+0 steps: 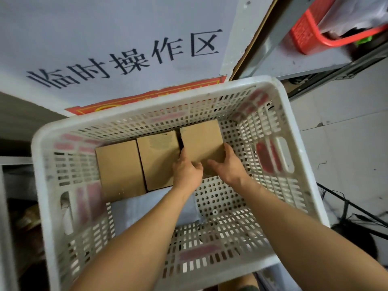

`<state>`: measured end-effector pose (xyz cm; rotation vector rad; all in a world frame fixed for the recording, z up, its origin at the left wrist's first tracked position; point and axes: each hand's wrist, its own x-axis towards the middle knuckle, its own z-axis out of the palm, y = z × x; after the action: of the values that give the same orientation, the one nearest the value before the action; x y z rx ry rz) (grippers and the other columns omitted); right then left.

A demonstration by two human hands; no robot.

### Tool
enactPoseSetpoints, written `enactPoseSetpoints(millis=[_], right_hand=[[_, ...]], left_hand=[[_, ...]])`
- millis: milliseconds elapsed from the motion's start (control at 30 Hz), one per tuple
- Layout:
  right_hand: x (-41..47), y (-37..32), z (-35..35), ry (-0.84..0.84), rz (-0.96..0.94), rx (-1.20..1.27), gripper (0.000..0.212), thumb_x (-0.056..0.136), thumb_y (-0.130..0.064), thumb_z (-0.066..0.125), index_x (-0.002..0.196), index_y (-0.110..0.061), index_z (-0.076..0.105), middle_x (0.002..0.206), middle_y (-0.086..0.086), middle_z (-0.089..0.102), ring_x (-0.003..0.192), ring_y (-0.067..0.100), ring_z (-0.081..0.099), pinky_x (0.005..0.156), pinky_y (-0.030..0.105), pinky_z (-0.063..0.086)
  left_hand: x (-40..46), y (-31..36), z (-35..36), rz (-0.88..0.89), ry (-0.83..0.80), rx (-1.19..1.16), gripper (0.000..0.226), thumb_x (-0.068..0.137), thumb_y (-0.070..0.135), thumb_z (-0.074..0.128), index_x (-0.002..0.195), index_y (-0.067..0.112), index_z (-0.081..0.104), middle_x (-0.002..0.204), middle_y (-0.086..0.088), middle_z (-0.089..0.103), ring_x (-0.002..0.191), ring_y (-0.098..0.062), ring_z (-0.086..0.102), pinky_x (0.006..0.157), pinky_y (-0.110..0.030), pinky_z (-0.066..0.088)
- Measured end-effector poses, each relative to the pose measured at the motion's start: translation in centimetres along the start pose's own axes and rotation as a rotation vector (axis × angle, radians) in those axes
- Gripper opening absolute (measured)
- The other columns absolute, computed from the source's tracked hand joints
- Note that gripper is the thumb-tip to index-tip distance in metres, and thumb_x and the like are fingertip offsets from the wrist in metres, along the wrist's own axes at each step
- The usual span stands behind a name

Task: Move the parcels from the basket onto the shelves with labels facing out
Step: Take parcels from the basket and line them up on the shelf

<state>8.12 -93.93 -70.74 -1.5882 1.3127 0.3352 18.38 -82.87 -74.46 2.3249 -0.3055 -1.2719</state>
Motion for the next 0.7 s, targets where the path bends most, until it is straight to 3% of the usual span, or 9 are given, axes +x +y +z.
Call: enactPoseSetpoints(millis=[67,133,267,367,433,533,600,700], right_hand=[[-1.5,-0.5,-0.3,0.006,-0.028,0.015,0.095,0.096,-0.031,0.077,0.167,-0.015,0.016,0.159,0.008,0.045,0.141,0.022,0.047,0.108,0.024,0.037],[-3.5,-1.1,-0.7,0.005,-0.066,0.033,0.093,0.095,-0.030,0.078,0.166,-0.015,0.019,0.157,0.006,0.046,0.129,0.011,0.045,0.104,0.020,0.035],[-7.9,-2.4,-1.2,0.026,-0.135,0.091,0.106,0.088,-0.035,0.086,0.166,-0.016,0.017,0.152,0.002,0.047,0.131,0.010,0.044,0.110,0.024,0.038],[-11.8,-3.9,-1.3,0.054,-0.178,0.136,0.105,0.076,-0.039,0.095,0.154,-0.024,0.026,0.131,-0.015,0.047,0.124,0.007,0.047,0.104,0.020,0.040],[-14.4,-5.5,-1.0,0.132,-0.227,0.159,0.103,0.062,-0.051,0.101,0.138,-0.031,0.034,0.129,-0.017,0.053,0.122,0.006,0.054,0.109,0.029,0.047],[-17.6,-7.4,-0.4,0.225,-0.280,0.155,0.133,0.044,-0.079,0.095,0.148,-0.027,0.031,0.141,0.003,0.053,0.132,0.022,0.053,0.113,0.052,0.048],[-20.0,-9.1,-0.3,0.256,-0.293,0.120,0.148,0.039,-0.086,0.091,0.155,-0.023,0.023,0.146,0.008,0.047,0.137,0.029,0.047,0.115,0.056,0.044],[-23.7,-11.2,0.0,0.253,-0.353,0.130,0.149,0.040,-0.083,0.093,0.158,-0.026,0.021,0.147,0.005,0.044,0.137,0.028,0.044,0.116,0.054,0.044]], left_hand=[[-1.5,-0.3,-0.8,0.010,-0.001,-0.030,0.073,0.104,0.029,0.054,0.165,0.036,0.013,0.153,-0.012,0.048,0.115,-0.023,0.060,0.075,-0.022,0.054],[-3.6,-0.5,-1.8,0.025,-0.004,-0.073,0.069,0.108,0.024,0.050,0.166,0.035,0.015,0.156,-0.008,0.046,0.104,-0.012,0.055,0.062,-0.012,0.040],[-9.1,0.2,-4.9,0.119,0.016,-0.193,0.068,0.108,0.013,0.047,0.165,0.038,0.020,0.159,0.002,0.046,0.116,-0.007,0.051,0.091,-0.024,0.045],[-13.1,1.0,-7.4,0.194,0.052,-0.238,0.071,0.106,0.005,0.047,0.165,0.037,0.023,0.159,0.004,0.044,0.117,-0.006,0.048,0.084,-0.014,0.041],[-15.9,1.5,-9.3,0.249,0.066,-0.271,0.073,0.106,0.004,0.047,0.164,0.041,0.024,0.158,0.004,0.045,0.120,-0.006,0.049,0.089,-0.016,0.043],[-20.4,2.0,-12.1,0.322,0.099,-0.288,0.077,0.105,0.001,0.048,0.162,0.047,0.026,0.146,0.003,0.041,0.117,-0.004,0.045,0.096,-0.015,0.039],[-23.3,2.0,-14.0,0.358,0.120,-0.299,0.079,0.104,-0.001,0.047,0.160,0.050,0.026,0.131,0.006,0.038,0.107,0.000,0.047,0.088,-0.009,0.041],[-27.1,1.5,-16.8,0.427,0.177,-0.276,0.082,0.101,-0.005,0.048,0.159,0.051,0.030,0.125,0.008,0.042,0.097,0.020,0.048,0.078,0.004,0.037]])
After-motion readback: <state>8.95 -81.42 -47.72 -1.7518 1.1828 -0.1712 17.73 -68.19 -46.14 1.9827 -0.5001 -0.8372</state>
